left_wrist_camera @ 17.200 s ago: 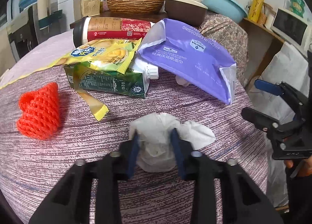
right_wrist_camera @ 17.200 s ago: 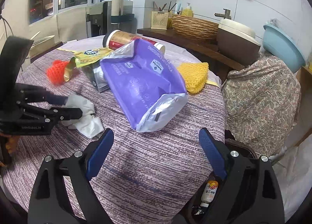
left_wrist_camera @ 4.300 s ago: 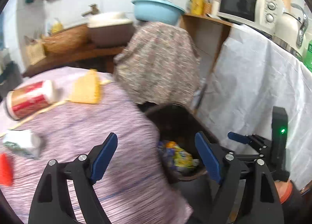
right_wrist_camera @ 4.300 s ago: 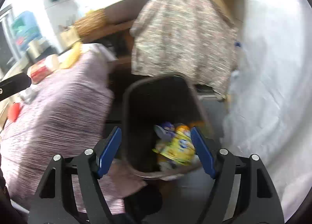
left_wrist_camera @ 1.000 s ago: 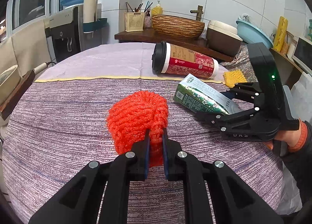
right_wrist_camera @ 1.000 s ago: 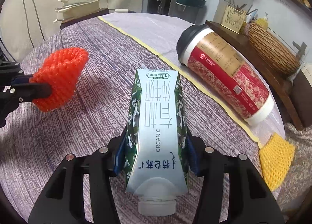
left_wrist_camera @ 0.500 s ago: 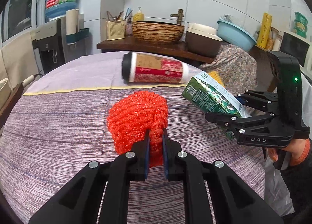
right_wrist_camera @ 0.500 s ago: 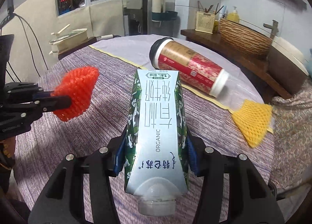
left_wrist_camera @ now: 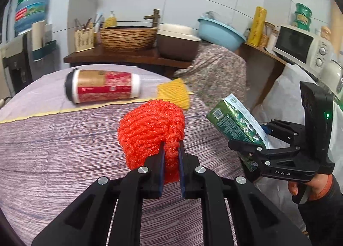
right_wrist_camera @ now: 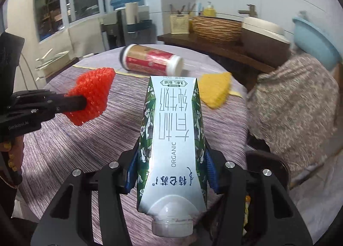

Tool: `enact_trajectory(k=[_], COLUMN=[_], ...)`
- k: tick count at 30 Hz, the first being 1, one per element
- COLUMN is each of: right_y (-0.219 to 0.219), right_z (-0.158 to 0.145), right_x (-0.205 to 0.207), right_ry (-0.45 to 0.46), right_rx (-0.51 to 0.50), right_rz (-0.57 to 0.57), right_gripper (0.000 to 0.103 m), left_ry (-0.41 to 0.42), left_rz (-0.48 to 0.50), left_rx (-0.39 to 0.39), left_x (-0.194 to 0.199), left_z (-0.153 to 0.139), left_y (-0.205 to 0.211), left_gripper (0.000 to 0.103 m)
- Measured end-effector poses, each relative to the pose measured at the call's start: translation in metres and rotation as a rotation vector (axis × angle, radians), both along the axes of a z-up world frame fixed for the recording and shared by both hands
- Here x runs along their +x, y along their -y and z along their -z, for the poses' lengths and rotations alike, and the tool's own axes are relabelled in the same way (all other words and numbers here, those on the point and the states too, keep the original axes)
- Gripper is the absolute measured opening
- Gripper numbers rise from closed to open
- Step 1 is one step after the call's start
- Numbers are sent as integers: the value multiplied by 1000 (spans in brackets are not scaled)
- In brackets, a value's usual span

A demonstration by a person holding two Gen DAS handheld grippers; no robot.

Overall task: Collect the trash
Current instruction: 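Carry the carton and net together over the bin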

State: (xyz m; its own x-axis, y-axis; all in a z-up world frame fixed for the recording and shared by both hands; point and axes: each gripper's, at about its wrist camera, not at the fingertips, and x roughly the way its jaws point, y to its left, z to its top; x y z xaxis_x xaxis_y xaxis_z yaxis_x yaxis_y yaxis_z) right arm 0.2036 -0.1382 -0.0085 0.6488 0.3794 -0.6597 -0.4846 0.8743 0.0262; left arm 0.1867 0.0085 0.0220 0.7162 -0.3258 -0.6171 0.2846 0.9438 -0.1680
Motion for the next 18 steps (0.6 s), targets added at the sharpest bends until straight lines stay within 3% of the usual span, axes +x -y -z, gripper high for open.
enact_trajectory(k=[10,18], right_y=[99,164], right_z=[12,67], right_x=[-23,-7], right_ry=[6,-85], right_rx=[15,32], right_rz=[219,387], right_gripper=[52,52], left_ry=[-7,-23], left_rz=[161,249], left_rx=[-21,-3], left_x=[14,22], left_z=[2,10], left_y=[80,131], left_gripper=[12,12])
